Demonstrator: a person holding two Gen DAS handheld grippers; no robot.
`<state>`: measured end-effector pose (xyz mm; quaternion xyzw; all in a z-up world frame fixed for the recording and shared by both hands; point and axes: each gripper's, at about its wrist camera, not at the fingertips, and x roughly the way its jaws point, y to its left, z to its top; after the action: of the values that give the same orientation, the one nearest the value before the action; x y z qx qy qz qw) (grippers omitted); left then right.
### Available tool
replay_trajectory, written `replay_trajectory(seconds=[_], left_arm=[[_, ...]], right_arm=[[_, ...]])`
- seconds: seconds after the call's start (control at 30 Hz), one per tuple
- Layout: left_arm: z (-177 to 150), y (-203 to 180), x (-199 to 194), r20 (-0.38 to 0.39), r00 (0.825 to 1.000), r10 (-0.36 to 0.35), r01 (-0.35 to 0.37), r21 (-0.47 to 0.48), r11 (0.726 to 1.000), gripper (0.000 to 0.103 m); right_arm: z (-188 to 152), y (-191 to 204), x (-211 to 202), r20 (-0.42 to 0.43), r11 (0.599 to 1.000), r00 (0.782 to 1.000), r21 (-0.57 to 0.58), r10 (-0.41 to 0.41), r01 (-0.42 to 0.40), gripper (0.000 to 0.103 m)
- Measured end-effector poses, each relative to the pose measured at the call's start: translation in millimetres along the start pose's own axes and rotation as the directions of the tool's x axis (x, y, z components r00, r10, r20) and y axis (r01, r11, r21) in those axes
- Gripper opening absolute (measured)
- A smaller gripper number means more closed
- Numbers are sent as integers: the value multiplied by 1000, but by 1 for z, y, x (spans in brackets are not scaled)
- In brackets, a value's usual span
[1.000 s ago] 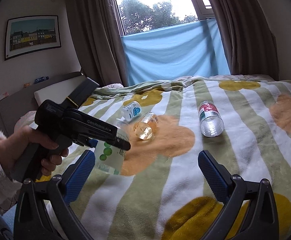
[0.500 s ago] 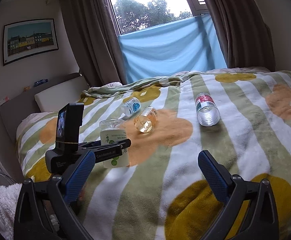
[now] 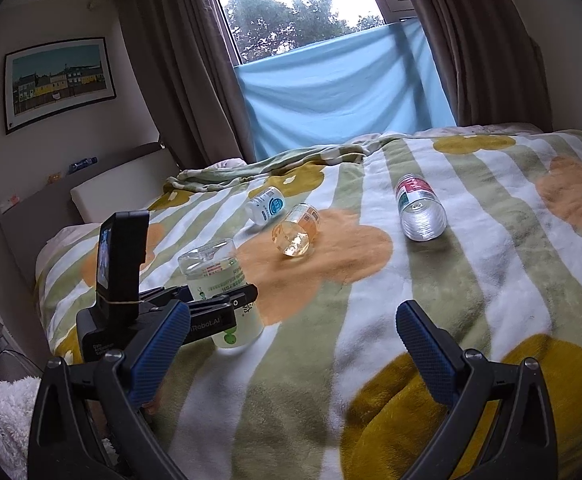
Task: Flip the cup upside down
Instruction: 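Turn the cup rim-down with the left tool and lower it onto the bed, then open the left tool to release the upside-down cup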
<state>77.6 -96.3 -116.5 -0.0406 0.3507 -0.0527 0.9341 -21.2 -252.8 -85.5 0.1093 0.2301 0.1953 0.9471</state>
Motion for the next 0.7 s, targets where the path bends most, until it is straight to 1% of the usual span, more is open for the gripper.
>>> replay_trajectory(seconds=[0.2, 0.23, 0.27, 0.33, 0.37, 0.4, 0.43, 0.57, 0.7], left_arm=[[-3, -6, 3, -14, 1000, 5, -5, 28, 1000, 61], [-3, -6, 3, -20, 1000, 9, -8, 30, 1000, 66], [-4, -7, 4, -26, 1000, 14, -13, 31, 999, 82], [-4, -7, 0, -8, 999, 33, -33, 26, 999, 102], [-5, -6, -4, 14, 999, 33, -33, 23, 999, 103], [-4, -5, -6, 21, 1000, 22, -23, 24, 999, 103], [-4, -6, -7, 21, 1000, 14, -15, 29, 999, 103], [-4, -8, -8, 6, 999, 37, -37, 58, 998, 103], [-6, -7, -18, -8, 1000, 6, -6, 54, 999, 103]], right_arm=[[0, 2, 1, -2, 1000, 1000, -3, 2, -2, 103], [0, 2, 1, -3, 1000, 1000, -5, 1, -1, 103], [0, 3, 1, -3, 1000, 1000, -6, 0, 0, 103], [0, 3, 1, -4, 1000, 1000, -4, 1, -1, 103], [0, 3, 1, -3, 1000, 1000, -5, 1, -1, 103], [0, 3, 1, -3, 1000, 1000, -6, 0, 0, 103], [0, 3, 1, -3, 1000, 1000, -6, 0, 0, 103], [0, 4, 2, -6, 1000, 1000, -7, 1, -1, 103], [2, 11, 0, 2, 1000, 1000, -22, -7, 7, 103]])
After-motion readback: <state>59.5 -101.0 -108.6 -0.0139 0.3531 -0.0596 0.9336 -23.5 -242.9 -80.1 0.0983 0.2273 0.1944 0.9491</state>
